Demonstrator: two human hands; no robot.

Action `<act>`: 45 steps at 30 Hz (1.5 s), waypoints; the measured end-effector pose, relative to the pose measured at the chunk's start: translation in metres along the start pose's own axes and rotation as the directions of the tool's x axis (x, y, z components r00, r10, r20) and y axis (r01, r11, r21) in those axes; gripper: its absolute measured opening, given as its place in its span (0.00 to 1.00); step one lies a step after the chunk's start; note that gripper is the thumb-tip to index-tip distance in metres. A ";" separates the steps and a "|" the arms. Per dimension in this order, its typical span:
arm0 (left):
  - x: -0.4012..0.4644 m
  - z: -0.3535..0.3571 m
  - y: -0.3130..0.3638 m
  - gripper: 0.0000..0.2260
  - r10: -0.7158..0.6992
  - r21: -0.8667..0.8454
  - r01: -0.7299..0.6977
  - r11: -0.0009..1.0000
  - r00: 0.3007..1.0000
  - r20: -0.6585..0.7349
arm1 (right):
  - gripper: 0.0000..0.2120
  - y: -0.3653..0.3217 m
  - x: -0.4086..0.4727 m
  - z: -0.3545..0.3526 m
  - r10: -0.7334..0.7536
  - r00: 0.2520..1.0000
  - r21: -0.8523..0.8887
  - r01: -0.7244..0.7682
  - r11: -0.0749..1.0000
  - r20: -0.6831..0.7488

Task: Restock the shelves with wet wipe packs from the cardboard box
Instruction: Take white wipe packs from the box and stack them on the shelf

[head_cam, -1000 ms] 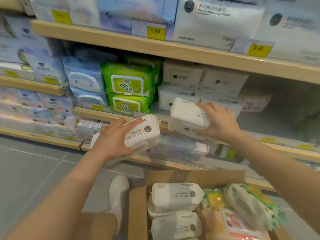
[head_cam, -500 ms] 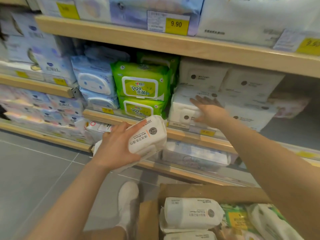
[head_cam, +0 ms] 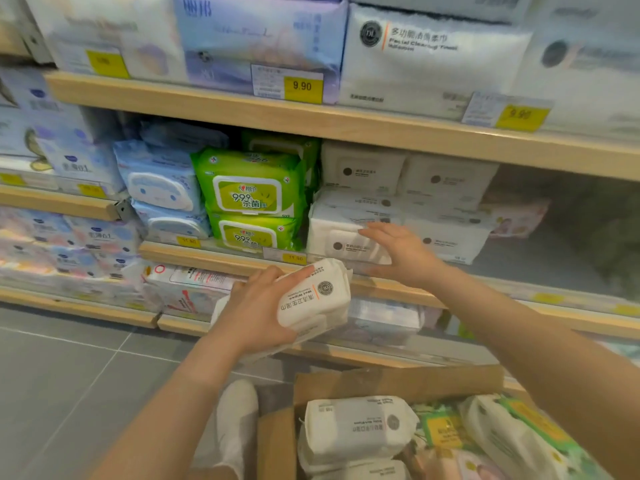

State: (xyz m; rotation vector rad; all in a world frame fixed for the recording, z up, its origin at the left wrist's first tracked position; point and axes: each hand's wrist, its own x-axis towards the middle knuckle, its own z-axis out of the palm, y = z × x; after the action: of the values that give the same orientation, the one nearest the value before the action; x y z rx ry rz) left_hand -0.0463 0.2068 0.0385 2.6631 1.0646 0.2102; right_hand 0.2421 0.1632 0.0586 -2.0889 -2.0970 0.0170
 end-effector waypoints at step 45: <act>0.020 0.004 0.085 0.48 0.078 -0.282 -0.093 0.955 0.995 -0.062 | 0.30 -0.028 -0.124 -0.029 0.327 0.922 0.833 -0.341 0.435 0.206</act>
State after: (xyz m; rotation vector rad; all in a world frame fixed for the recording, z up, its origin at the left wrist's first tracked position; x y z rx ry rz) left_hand 0.0245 0.1613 0.0605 2.4554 0.8600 0.4174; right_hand 0.2178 0.0361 0.0761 -1.7303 -1.1470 0.9431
